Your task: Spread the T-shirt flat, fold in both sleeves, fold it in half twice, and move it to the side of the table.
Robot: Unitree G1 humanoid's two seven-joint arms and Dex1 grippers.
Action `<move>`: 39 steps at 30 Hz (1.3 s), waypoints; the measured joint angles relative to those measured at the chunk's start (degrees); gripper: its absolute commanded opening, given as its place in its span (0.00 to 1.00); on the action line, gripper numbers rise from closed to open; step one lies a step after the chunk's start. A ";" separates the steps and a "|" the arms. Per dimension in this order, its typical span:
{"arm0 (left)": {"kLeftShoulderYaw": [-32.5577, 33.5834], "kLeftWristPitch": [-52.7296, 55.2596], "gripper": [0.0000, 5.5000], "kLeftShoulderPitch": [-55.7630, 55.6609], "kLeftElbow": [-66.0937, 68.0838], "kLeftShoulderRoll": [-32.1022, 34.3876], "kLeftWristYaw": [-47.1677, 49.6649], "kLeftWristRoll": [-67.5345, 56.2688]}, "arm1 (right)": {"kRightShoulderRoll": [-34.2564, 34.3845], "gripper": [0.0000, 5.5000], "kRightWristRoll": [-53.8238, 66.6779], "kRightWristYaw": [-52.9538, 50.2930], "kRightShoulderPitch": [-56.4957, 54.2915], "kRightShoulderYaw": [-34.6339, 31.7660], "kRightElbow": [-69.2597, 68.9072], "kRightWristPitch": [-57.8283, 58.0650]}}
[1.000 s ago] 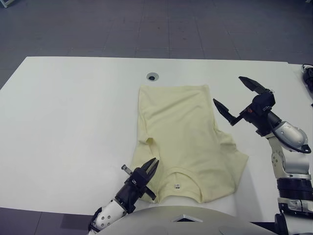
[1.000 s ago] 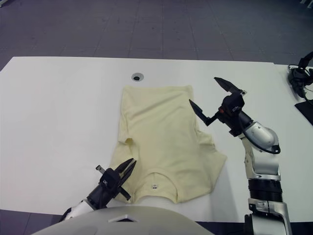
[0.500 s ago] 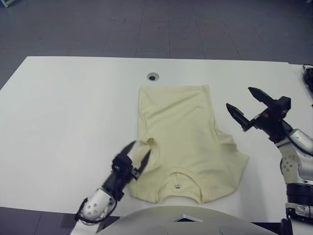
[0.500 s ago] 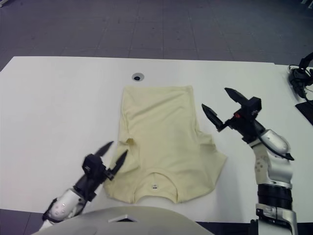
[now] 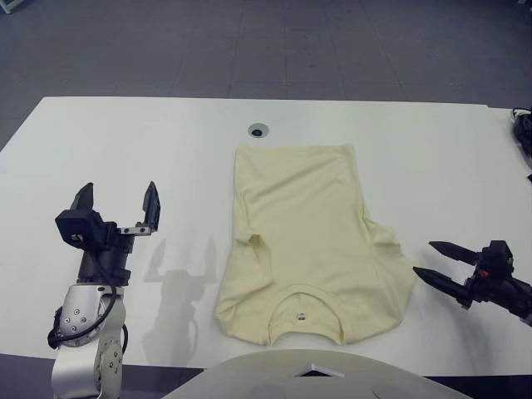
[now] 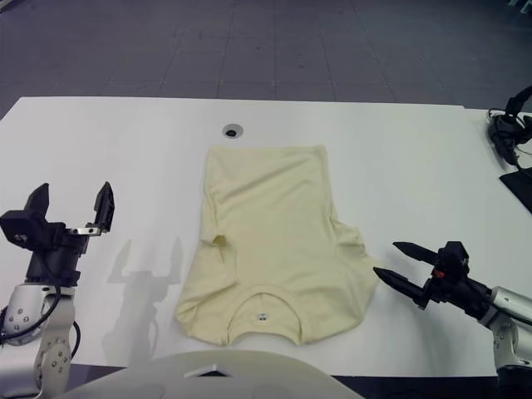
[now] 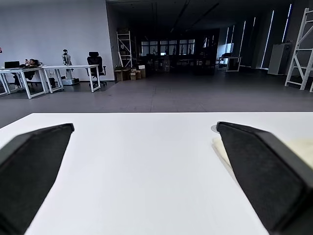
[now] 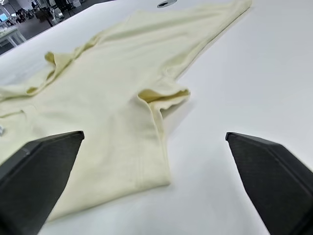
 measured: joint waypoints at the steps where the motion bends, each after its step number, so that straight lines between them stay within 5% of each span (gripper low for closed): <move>1: -0.33 0.00 0.98 0.28 -0.02 -0.24 -0.11 0.84 | 0.00 0.92 -0.82 0.00 -0.11 0.40 0.37 -0.59; 32: -1.39 -0.02 0.98 1.88 -0.35 -3.81 -2.74 3.57 | -0.21 0.02 -6.09 1.69 -0.41 2.82 1.85 -5.66; 39: -1.45 -0.02 0.98 1.65 0.57 -4.07 -3.05 3.61 | -0.21 0.00 -5.66 1.73 -2.30 2.63 2.14 -5.00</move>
